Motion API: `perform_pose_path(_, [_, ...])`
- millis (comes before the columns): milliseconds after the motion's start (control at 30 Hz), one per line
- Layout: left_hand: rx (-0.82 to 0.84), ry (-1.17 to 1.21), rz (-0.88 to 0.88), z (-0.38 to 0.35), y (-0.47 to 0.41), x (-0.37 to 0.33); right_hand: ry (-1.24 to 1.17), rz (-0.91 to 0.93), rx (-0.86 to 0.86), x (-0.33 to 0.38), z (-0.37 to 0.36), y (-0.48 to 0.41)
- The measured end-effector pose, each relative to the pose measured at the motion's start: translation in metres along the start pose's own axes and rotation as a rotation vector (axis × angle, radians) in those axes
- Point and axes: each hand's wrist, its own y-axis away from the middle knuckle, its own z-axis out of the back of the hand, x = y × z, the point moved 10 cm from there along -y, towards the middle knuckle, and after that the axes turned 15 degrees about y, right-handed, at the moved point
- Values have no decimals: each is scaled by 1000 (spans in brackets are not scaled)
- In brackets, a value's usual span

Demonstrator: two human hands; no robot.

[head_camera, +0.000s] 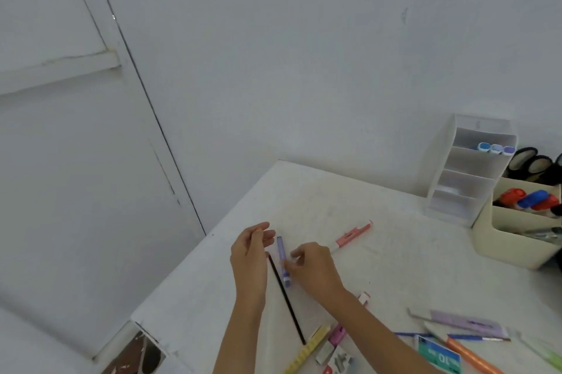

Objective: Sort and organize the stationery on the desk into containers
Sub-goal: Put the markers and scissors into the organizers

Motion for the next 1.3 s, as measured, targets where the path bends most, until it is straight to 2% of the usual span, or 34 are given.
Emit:
perform_pose_path(167, [-52, 17, 5, 26, 0, -1, 43, -10, -80, 7, -6, 6])
perform_pose_path(400, [-4, 15, 2, 9, -4, 3, -213, -98, -275, -18, 39, 11])
perform_pose_path(500, [88, -51, 22, -17, -5, 15, -425, -168, -346, -45, 67, 11])
perform_pose_path(633, [276, -195, 36, -68, 1, 39, -529, -222, -451, -85, 106, 14])
perform_pose_path(1000, [651, -648, -209, -189, 14, 86, -663, -308, -780, -165, 177, 60])
perform_pose_path(1200, [664, -722, -286, -218, 20, 88, -740, -300, -873, -183, 217, 80])
perform_pose_path(1300, [693, -651, -283, -234, 27, 79, -831, -291, -931, -189, 241, 87])
